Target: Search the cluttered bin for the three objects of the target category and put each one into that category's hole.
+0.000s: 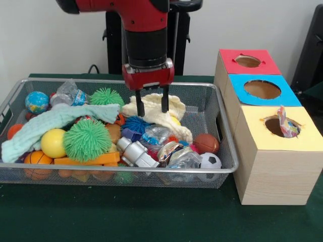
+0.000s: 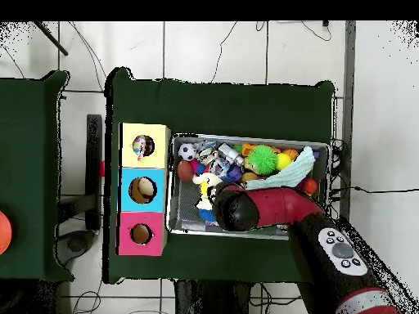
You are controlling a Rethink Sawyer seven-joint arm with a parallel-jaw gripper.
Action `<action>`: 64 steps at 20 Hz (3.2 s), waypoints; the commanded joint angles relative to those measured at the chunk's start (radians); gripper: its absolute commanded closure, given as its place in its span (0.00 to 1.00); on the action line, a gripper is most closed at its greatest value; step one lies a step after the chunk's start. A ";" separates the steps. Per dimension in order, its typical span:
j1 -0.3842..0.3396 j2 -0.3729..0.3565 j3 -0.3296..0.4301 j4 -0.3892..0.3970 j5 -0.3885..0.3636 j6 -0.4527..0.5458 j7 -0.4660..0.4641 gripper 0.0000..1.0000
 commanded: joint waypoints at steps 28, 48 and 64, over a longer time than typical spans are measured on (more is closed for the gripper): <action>-0.019 0.144 -0.163 -0.079 -0.022 -0.172 0.021 1.00; -0.208 0.163 0.070 -0.220 -0.067 0.088 -0.175 1.00; -0.239 0.013 0.131 -0.237 -0.053 0.310 -0.255 1.00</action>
